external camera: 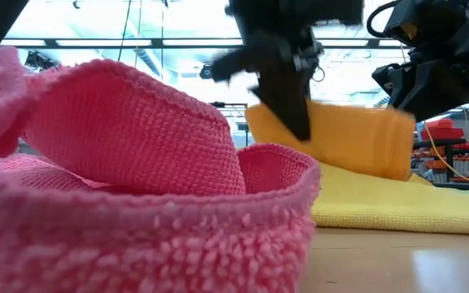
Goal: Fold microfiber towels
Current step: Put the folded orange microfiber cloth into the transparent bin
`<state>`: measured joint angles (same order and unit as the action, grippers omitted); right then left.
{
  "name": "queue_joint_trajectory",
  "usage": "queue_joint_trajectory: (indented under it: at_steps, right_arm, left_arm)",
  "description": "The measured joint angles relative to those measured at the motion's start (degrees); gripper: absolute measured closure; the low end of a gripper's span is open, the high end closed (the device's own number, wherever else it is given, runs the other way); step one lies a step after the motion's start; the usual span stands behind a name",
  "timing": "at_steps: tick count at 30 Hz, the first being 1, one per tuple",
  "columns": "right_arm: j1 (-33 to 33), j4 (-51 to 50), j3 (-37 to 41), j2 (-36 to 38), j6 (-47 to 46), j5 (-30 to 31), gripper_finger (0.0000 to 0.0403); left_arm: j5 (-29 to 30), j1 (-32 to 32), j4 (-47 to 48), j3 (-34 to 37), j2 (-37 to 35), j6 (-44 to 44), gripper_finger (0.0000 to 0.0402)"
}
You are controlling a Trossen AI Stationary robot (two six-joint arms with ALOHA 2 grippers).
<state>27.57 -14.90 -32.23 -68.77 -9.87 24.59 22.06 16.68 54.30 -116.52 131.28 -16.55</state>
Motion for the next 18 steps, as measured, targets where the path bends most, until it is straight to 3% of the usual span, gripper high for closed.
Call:
queue_joint_trajectory:
  at_steps: [5,18]
  right_arm:
    - [0.0,0.3,0.0,0.0,0.0,0.4,0.0341]
    - [0.0,0.4,0.0,0.0,0.0,0.4,0.0341]
  left_arm:
    - [-5.6,-1.3,4.9,0.0,-4.6,4.6,0.0383]
    - [-31.1,-4.0,26.2,-0.1,-11.9,13.4,0.0379]
